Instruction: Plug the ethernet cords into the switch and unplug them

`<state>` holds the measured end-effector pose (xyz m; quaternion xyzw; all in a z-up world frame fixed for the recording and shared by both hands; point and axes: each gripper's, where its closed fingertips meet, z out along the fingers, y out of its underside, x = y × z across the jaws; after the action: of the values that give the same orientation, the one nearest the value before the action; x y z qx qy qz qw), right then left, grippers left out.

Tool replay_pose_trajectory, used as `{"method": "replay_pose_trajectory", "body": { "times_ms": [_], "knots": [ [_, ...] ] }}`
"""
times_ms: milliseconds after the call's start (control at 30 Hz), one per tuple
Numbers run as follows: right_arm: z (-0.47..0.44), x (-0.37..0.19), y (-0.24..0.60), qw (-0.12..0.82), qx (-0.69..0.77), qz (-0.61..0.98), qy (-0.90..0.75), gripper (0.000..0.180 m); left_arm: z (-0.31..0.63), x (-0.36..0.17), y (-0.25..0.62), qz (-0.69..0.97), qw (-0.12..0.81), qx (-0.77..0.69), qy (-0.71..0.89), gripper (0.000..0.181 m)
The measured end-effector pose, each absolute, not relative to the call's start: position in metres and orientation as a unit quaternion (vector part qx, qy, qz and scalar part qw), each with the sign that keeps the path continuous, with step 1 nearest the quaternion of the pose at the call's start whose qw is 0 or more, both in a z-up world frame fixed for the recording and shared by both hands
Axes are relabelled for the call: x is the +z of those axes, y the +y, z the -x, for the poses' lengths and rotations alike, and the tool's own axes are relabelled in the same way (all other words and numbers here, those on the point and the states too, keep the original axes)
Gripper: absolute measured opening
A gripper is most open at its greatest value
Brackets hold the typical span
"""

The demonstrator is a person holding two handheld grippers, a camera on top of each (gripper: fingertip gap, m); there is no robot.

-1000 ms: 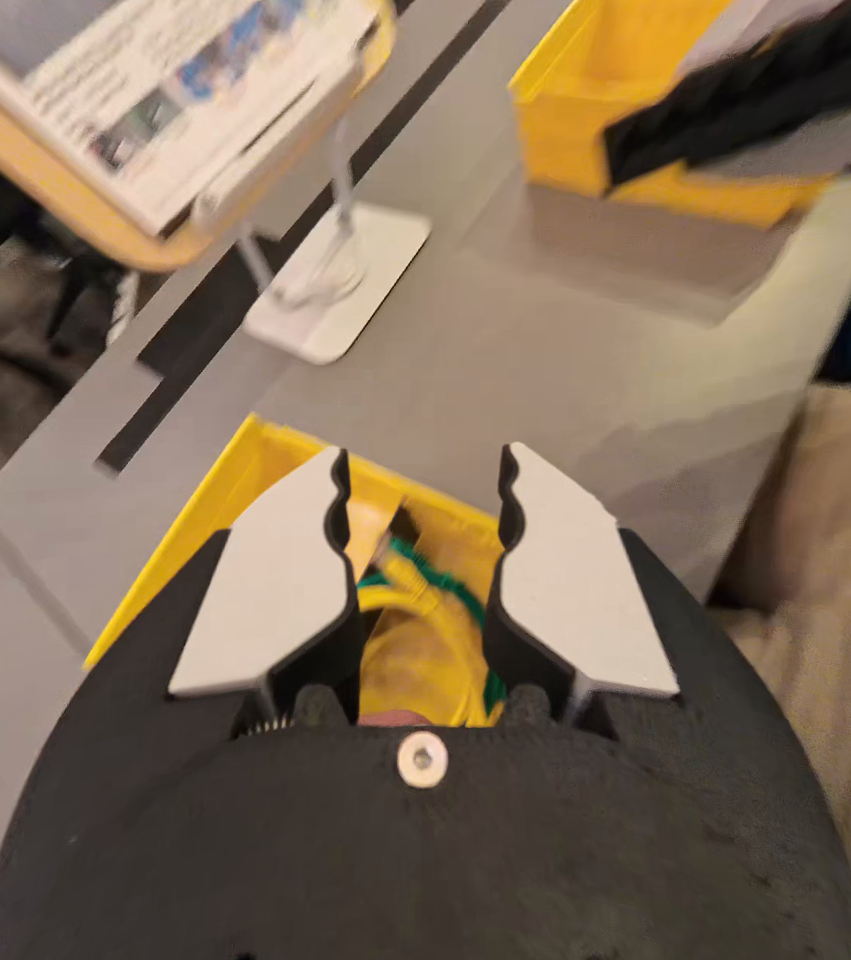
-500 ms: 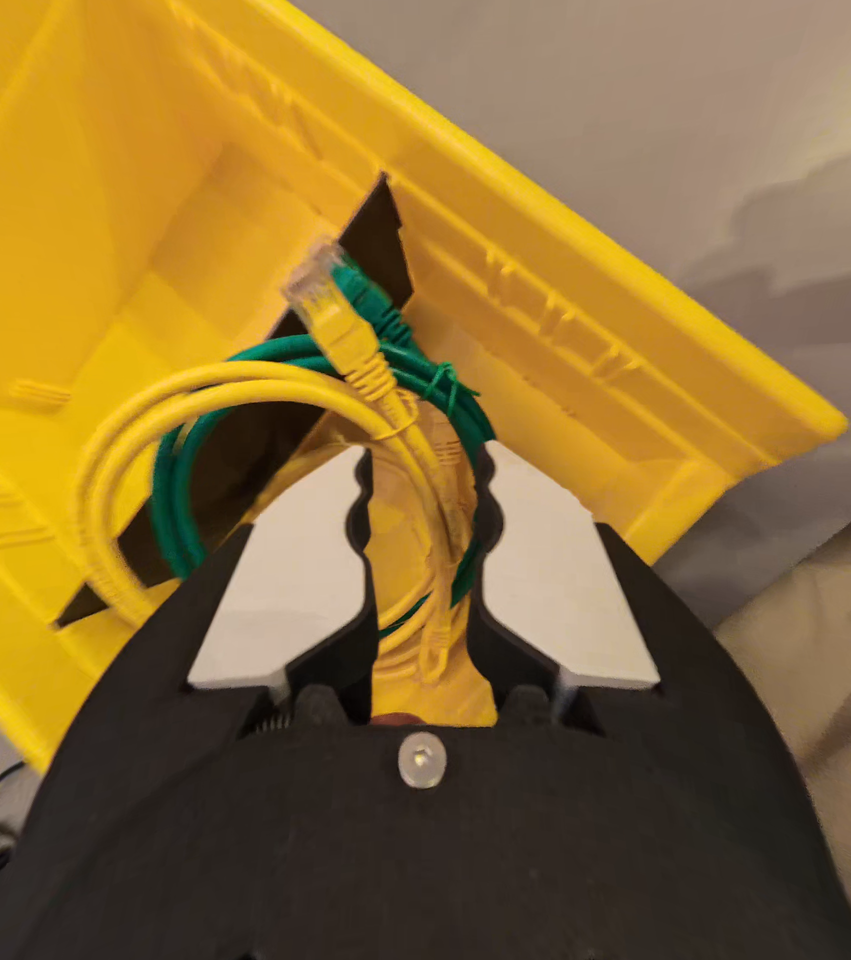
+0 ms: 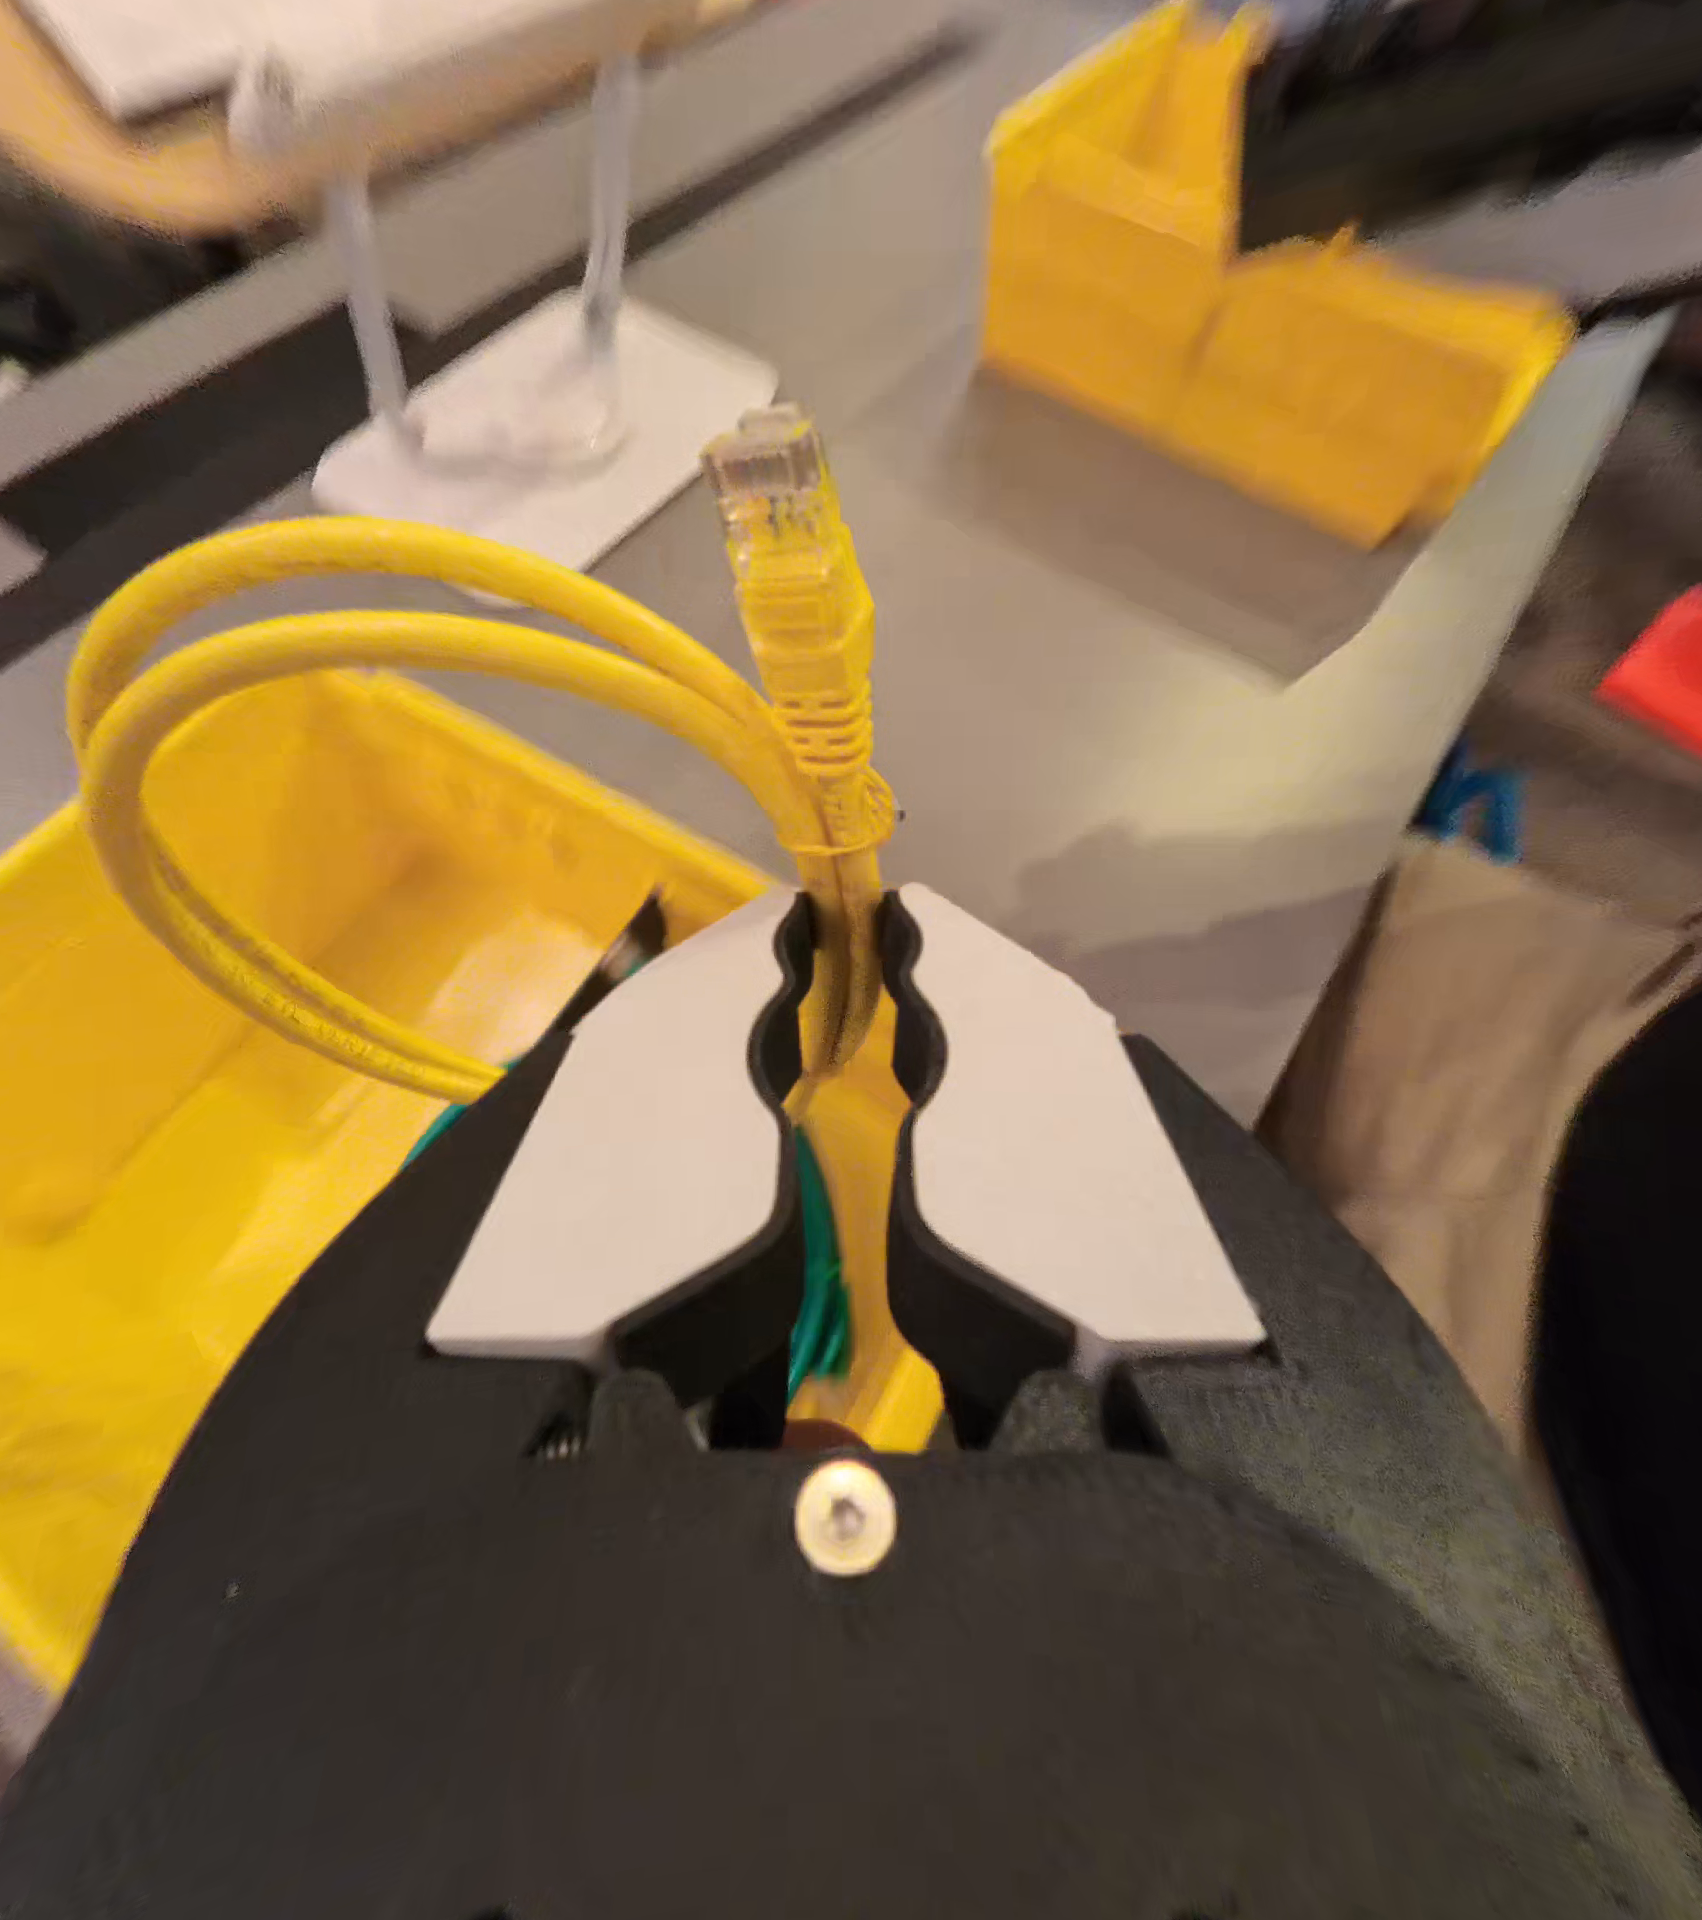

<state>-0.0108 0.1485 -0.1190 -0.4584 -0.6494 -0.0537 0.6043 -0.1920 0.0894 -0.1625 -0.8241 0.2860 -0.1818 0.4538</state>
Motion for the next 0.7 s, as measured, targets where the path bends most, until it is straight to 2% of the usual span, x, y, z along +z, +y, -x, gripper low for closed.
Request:
{"method": "replay_pose_trajectory", "body": {
  "times_ms": [33, 167, 300, 400, 500, 567, 633, 700],
  "knots": [
    [0.008, -0.117, 0.15, 0.606, -0.054, 0.461, -0.646, 0.029, 0.181, -0.147, 0.09, 0.807, 0.472, -0.216, 0.281, 0.012],
    [-0.008, -0.104, 0.157, 0.613, -0.052, 0.478, -0.627, 0.029, 0.123, -0.095, 0.098, 0.729, 0.53, -0.332, 0.278, 0.012],
    [-0.036, -0.087, 0.17, 0.623, -0.055, 0.504, -0.596, 0.029, 0.055, -0.083, 0.116, 0.686, 0.543, -0.399, 0.275, 0.012],
    [-0.057, -0.078, 0.179, 0.631, -0.058, 0.519, -0.573, 0.03, 0.009, -0.114, 0.129, 0.676, 0.52, -0.453, 0.261, 0.012],
    [-0.07, -0.076, 0.182, 0.635, -0.053, 0.529, -0.56, 0.03, -0.016, -0.172, 0.141, 0.701, 0.462, -0.493, 0.227, 0.012],
    [-0.073, -0.076, 0.182, 0.636, -0.049, 0.531, -0.558, 0.03, -0.02, -0.201, 0.146, 0.716, 0.425, -0.518, 0.196, 0.013],
    [-0.073, -0.079, 0.182, 0.635, -0.044, 0.531, -0.559, 0.03, -0.012, -0.229, 0.154, 0.745, 0.423, -0.483, 0.18, 0.014],
    [-0.072, -0.08, 0.182, 0.635, -0.043, 0.53, -0.561, 0.03, -0.004, -0.235, 0.156, 0.75, 0.417, -0.493, 0.141, 0.012]
  ]
}}
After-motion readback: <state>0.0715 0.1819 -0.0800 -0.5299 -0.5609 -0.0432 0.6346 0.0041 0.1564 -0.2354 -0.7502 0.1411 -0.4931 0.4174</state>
